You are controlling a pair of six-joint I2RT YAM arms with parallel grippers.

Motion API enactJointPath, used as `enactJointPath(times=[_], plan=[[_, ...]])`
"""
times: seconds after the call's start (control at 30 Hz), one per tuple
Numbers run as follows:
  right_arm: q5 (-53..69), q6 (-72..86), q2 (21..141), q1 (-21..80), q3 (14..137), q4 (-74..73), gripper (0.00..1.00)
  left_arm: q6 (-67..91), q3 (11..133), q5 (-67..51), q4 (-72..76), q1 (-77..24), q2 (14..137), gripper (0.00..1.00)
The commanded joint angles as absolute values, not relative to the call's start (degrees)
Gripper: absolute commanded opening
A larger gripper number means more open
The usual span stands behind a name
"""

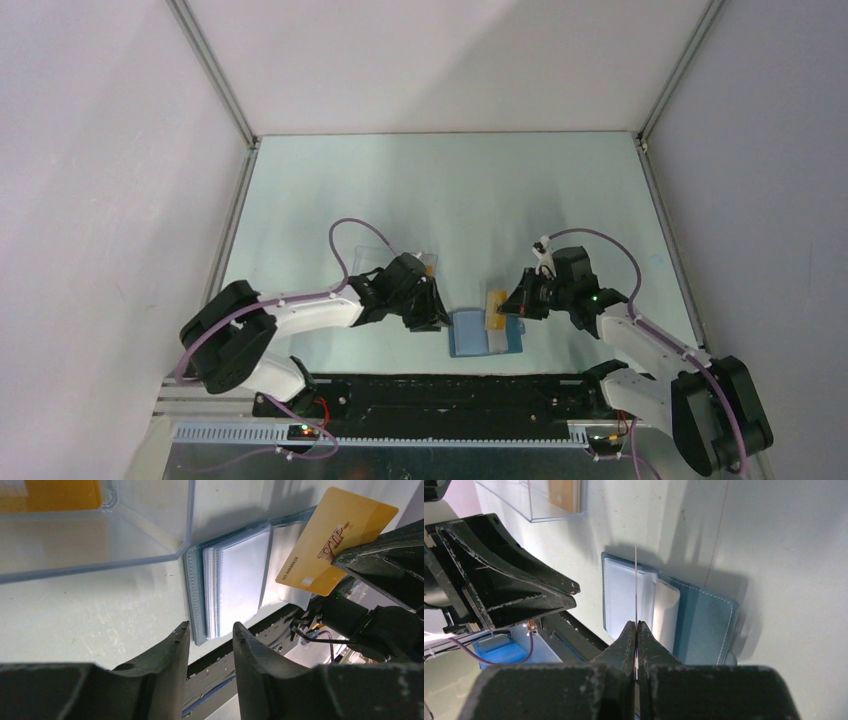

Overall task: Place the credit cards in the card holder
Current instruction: Insert the credit card into the card holder.

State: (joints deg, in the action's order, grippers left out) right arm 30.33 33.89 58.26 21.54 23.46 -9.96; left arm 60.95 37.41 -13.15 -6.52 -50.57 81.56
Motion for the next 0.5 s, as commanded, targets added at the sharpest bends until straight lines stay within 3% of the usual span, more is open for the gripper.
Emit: enactJointPath(times=[0.0, 0.47], plan=[[28.58, 32.44, 61.65, 21.43, 23.02, -5.01, 0.0, 59.86, 39.41, -10.41, -5.33, -51.35, 83.72, 0.39], [32.91, 35.88, 65.77, 20.87, 19.36, 3.48, 0.0, 59.53, 38.83, -9.98, -5.32, -52.31, 88.83, 0.14]])
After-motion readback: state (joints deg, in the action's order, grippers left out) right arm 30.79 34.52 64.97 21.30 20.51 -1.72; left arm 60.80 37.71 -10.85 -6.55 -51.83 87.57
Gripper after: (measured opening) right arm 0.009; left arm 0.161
